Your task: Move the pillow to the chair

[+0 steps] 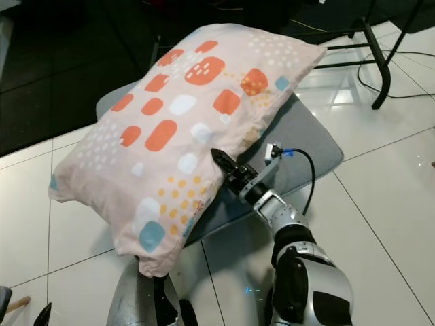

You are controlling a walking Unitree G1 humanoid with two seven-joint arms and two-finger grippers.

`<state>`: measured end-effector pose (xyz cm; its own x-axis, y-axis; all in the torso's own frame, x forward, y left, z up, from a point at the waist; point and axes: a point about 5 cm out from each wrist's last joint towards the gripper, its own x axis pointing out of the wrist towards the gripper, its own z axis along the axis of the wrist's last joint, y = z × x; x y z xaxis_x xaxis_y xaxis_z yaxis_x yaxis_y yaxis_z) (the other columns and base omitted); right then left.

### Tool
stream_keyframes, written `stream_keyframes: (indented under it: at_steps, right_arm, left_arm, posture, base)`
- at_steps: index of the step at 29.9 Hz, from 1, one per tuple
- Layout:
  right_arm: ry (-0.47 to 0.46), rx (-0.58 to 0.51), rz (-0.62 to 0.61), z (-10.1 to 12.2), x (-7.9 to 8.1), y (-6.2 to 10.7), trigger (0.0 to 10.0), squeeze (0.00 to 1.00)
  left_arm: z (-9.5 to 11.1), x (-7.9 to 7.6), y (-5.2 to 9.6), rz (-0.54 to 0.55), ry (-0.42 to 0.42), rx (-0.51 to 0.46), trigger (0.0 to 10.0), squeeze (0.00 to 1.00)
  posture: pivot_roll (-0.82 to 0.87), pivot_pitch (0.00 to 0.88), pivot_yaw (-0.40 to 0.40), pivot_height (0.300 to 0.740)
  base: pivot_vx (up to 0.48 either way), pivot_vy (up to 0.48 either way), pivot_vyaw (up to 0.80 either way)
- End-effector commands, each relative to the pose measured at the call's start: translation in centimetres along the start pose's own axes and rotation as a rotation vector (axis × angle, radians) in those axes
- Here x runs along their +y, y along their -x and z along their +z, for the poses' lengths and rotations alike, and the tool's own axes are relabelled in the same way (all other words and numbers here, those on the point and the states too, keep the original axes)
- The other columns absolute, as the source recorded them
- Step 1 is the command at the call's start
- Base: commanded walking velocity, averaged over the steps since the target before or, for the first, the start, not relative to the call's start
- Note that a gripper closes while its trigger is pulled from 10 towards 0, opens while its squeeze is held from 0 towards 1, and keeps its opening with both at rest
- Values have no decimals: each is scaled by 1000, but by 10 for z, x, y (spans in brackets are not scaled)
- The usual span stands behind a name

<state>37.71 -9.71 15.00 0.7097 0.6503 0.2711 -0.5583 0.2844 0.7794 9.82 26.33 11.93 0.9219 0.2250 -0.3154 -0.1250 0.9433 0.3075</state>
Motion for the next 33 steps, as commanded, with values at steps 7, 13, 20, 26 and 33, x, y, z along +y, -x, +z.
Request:
stream_keyframes:
  at_steps: [7,13,20,26,33]
  right_arm:
    - [-4,12,53,-2,10,-12,0,0]
    - [81,2,-66,2,0,-6,0,0]
    - [198,20,-146,9,-4,-4,0,0]
    - [257,-12,-128,32,3,-2,0,0]
    - [351,-65,-110,67,11,8,0,0]
  left_arm:
    - [-9,-2,5,3,14,61,10000,0]
    - [-12,-4,2,14,30,59,10000,0]
    - [-13,-9,-13,35,70,29,10000,0]
    - [-8,-21,-39,37,110,-26,10000,0]
    - [7,-31,-79,51,169,-109,10000,0]
  posture:
    - [124,464,121,342]
    - [101,451,102,342]
    - [45,400,69,342]
    - [-21,311,34,347]
    - [-87,208,20,365]
  base:
    - [0,0,0]
    - [0,0,0]
    - [0,0,0]
    - [0,0,0]
    - [0,0,0]
